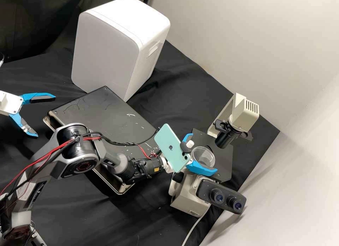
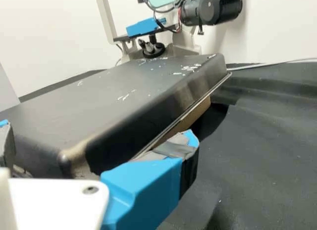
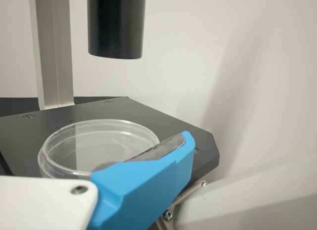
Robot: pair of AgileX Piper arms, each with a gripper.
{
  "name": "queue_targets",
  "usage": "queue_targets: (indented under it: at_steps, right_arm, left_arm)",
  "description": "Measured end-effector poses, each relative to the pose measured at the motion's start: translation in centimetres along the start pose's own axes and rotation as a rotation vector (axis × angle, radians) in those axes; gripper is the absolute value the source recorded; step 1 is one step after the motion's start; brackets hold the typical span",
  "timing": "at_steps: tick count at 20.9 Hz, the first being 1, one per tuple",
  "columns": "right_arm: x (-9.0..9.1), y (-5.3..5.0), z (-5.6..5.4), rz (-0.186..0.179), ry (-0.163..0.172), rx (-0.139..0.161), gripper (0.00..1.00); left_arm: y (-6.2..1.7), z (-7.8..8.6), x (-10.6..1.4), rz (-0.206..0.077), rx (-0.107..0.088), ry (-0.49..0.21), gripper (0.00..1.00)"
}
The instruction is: Place the petri dish on the bench
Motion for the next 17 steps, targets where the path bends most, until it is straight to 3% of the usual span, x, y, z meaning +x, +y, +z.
queue_targets:
  at_steps: [11, 12, 17]
  right_arm:
    - [0.19, -0.16, 0.4, -0.006, -0.005, -0.006, 1.0]
    - [0.19, -0.16, 0.4, -0.006, -0.005, -0.006, 0.0]
    - [0.19, -0.16, 0.4, -0.006, -0.005, -0.006, 0.0]
  left_arm:
    - [-0.27, 0.1, 0.1, -0.015, 0.026, 0.003, 1.0]
    - [-0.27, 0.1, 0.1, -0.015, 0.026, 0.003, 1.0]
    - [-0.27, 0.1, 0.1, -0.015, 0.026, 0.003, 1.0]
